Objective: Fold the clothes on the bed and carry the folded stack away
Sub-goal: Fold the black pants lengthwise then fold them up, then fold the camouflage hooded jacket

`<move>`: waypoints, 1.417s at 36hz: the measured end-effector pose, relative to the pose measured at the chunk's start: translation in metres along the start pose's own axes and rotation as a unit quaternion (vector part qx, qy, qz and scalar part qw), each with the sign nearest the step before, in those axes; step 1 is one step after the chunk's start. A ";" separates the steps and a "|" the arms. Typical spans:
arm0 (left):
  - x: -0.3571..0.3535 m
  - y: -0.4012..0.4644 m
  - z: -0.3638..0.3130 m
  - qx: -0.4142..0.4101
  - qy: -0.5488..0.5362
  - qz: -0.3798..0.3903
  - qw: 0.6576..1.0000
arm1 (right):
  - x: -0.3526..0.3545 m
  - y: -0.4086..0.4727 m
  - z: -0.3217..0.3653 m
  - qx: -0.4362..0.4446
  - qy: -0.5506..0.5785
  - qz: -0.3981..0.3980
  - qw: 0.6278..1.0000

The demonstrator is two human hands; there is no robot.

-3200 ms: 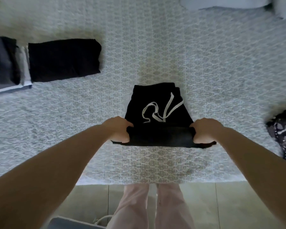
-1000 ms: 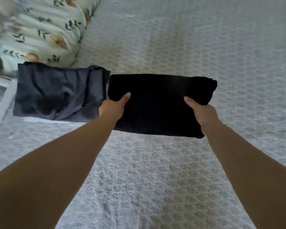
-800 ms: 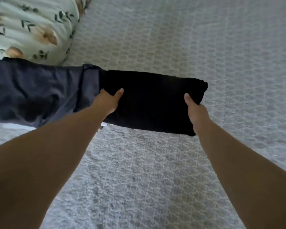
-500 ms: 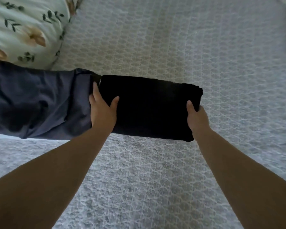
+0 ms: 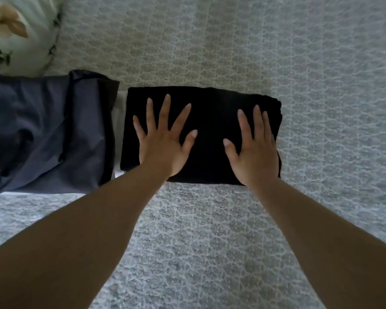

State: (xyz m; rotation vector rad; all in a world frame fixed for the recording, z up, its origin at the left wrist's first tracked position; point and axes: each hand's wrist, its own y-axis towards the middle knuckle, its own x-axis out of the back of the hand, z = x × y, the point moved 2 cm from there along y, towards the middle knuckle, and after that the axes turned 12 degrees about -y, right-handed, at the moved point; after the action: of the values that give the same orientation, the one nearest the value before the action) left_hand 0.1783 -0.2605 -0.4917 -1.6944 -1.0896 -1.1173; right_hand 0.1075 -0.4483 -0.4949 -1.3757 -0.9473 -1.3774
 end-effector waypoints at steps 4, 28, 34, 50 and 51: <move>0.016 0.002 -0.008 0.035 0.011 0.071 0.997 | 0.014 0.004 -0.004 0.006 0.010 0.076 0.997; -0.021 -0.164 -0.434 -0.218 -0.062 0.203 0.953 | 0.121 -0.216 -0.338 -0.216 0.116 0.136 0.960; -0.079 -0.224 -0.578 -0.254 -0.104 0.237 0.932 | 0.129 -0.295 -0.479 -0.257 0.100 0.139 0.951; -0.203 -0.342 -0.796 -0.391 -0.013 0.356 0.849 | 0.092 -0.491 -0.693 -0.539 0.017 0.159 0.827; -0.209 -0.346 -0.803 -0.399 -0.012 0.355 0.845 | 0.087 -0.499 -0.701 -0.540 0.013 0.171 0.824</move>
State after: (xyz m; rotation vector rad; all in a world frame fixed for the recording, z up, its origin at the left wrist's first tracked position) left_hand -0.3919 -0.9509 -0.4114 -2.4483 0.1263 -1.0869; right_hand -0.5532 -0.9995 -0.4128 -2.1840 0.2471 -1.6870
